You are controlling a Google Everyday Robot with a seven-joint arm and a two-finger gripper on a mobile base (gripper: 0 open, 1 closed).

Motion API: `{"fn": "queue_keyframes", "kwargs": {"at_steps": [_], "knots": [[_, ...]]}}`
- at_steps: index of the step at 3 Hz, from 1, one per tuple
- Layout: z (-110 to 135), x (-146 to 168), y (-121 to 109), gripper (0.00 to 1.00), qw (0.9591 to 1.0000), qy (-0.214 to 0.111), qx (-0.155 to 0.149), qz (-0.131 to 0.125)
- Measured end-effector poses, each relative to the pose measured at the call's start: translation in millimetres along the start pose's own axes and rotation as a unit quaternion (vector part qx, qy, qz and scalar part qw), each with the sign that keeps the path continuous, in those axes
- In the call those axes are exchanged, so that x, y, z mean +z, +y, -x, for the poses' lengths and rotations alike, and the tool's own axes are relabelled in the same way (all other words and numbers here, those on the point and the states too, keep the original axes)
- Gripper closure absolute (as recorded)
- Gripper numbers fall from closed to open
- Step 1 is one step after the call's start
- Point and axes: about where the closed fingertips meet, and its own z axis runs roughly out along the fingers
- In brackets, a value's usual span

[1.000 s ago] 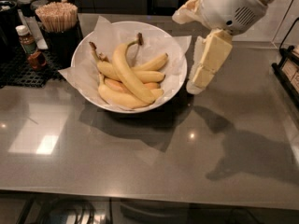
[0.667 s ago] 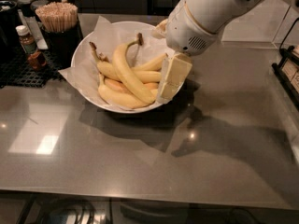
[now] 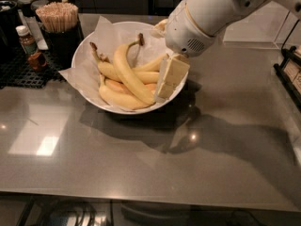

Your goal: Pick banana from white bowl

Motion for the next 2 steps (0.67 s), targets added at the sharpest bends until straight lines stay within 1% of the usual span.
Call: {"fn": "queue_keyframes", "kwargs": {"at_steps": [1, 2], "knots": [[7, 7, -13, 0.00, 0.9994, -0.027, -0.002, -0.021], [13, 16, -27, 0.00, 0.9983, -0.044, 0.003, -0.038]]}}
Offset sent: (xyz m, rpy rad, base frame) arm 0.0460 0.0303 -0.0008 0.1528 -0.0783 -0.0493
